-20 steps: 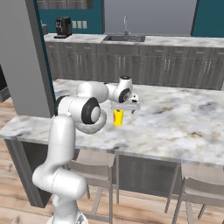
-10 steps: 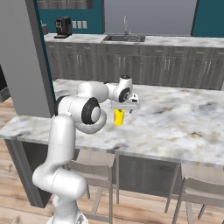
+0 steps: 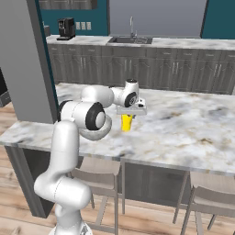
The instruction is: Place the cup inside the bowl on the dining table and move the bowl to any counter.
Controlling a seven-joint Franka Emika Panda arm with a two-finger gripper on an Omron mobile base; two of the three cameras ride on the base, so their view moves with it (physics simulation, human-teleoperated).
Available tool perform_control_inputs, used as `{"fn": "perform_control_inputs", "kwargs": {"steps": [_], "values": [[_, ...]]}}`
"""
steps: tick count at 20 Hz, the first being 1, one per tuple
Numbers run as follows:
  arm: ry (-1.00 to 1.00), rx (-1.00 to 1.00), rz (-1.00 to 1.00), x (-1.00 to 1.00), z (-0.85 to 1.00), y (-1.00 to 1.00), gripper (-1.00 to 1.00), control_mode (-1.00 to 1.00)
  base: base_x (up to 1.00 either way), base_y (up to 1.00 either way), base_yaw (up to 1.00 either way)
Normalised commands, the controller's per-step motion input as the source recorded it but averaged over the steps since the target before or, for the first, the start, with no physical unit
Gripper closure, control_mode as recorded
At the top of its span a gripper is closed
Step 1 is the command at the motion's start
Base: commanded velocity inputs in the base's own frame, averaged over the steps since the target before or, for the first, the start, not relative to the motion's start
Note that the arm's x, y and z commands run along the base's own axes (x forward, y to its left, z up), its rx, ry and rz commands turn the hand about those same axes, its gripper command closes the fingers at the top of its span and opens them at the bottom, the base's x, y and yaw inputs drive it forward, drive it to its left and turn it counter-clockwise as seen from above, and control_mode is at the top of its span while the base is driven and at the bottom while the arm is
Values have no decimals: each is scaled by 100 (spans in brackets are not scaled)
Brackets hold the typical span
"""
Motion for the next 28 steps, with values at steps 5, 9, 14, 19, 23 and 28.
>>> {"fn": "perform_control_inputs", "kwargs": {"steps": [5,9,14,19,23,28], "values": [[0,0,0,0,0,0,100,-100,0,0,0],[-1,0,0,-1,2,0,100,-100,0,0,0],[-4,0,0,-3,9,0,100,-100,0,0,0],[-5,0,0,-4,16,0,100,-100,0,0,0],[-4,0,0,-4,15,0,100,-100,0,0,0],[-4,1,0,-7,23,0,100,-100,0,0,0]]}}
